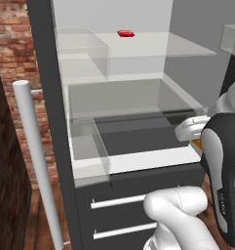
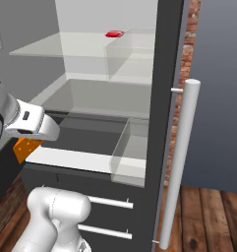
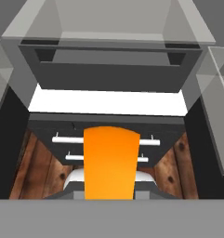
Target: Pick the cheese from the fridge and the cheese grater from the cabinet and place them next to the salad bowl.
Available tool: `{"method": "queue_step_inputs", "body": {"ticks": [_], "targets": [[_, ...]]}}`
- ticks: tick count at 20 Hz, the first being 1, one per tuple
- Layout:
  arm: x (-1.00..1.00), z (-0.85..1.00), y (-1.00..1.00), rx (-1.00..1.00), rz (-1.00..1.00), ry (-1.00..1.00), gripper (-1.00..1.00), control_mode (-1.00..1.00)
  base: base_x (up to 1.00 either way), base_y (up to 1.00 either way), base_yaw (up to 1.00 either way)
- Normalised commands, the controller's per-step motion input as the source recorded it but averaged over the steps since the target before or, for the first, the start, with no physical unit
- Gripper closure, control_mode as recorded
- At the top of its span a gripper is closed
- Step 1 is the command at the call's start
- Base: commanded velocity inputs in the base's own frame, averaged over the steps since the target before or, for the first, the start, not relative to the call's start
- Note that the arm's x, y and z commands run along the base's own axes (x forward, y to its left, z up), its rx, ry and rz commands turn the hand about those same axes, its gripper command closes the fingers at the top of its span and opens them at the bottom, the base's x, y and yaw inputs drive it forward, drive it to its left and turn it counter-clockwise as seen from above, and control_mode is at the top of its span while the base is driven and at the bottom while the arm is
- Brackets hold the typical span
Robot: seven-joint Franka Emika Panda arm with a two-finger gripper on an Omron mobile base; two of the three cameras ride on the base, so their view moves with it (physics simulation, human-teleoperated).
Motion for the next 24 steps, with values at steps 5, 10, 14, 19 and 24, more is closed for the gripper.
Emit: {"method": "queue_step_inputs", "body": {"ticks": [5,10,14,19,24], "targets": [[0.0,0.0,0.0,0.0,0.0,0.0,1.0,1.0,0.0,0.0,0.0],[0.0,0.0,0.0,0.0,0.0,0.0,1.0,1.0,-0.81,0.0,-0.05],[0.0,0.0,0.0,0.0,0.0,0.0,1.0,1.0,-1.0,0.0,-0.16],[0.0,0.0,0.0,0.0,0.0,0.0,1.0,1.0,-0.66,0.2,-0.51],[0.0,0.0,0.0,0.0,0.0,0.0,1.0,1.0,-0.36,0.29,-0.65]]}}
